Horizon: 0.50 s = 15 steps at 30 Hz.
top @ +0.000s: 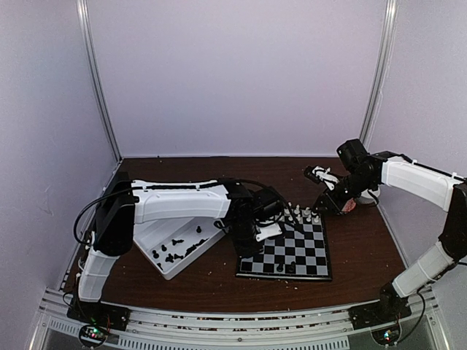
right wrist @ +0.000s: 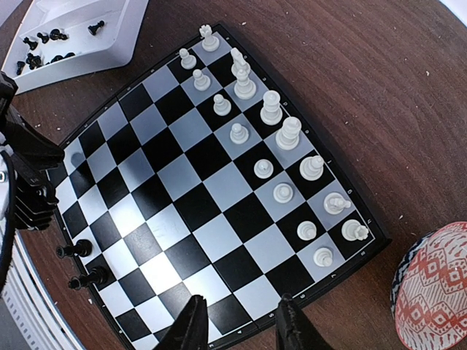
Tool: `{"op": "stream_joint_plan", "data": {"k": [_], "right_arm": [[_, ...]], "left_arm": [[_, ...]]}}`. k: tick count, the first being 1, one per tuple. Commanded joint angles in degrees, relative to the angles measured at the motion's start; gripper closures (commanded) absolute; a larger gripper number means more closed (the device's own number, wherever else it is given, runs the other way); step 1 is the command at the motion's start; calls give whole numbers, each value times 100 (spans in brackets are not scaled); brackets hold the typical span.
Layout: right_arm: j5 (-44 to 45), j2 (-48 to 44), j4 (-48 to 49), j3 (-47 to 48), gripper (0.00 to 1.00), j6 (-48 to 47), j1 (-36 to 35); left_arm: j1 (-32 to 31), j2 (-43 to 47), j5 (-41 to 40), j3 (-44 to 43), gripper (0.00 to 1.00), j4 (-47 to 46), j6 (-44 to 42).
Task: Set up the chess pieces on the board
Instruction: Place the pawn at h7.
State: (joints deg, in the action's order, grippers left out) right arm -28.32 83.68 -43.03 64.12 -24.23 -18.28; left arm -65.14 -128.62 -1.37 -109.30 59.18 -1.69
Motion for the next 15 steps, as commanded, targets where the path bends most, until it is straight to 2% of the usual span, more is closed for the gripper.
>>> {"op": "stream_joint_plan", "data": {"k": [1, 15], "right_arm": [[-24, 59, -21, 45, 67, -25, 27], [-106, 87, -39, 28, 66, -36, 27]], "left_arm": [[-16, -93, 66, -78, 98, 58, -77], [-16, -268, -284, -66, 98, 27, 63]]}}
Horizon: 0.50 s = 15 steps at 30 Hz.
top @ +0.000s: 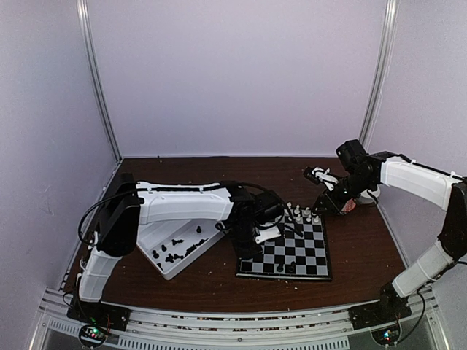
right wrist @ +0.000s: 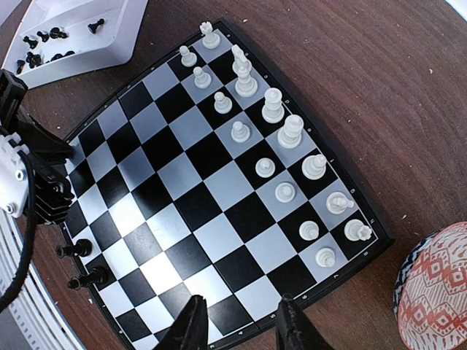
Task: Set up the chess pieces on the board
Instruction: Place the pawn at h7.
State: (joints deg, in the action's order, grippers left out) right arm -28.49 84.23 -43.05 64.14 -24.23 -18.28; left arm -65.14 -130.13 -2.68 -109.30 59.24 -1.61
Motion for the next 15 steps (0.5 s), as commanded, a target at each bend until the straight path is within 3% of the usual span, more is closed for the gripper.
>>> {"op": "stream_joint_plan", "data": {"k": [1, 15], "right_arm": [[-107, 39, -40, 18, 66, -38, 27], [-155, 85, -60, 4, 66, -68, 30]], "left_arm": [[-16, -123, -154, -66, 98, 11, 54], [-16, -110, -67, -72, 97, -125, 77]]}}
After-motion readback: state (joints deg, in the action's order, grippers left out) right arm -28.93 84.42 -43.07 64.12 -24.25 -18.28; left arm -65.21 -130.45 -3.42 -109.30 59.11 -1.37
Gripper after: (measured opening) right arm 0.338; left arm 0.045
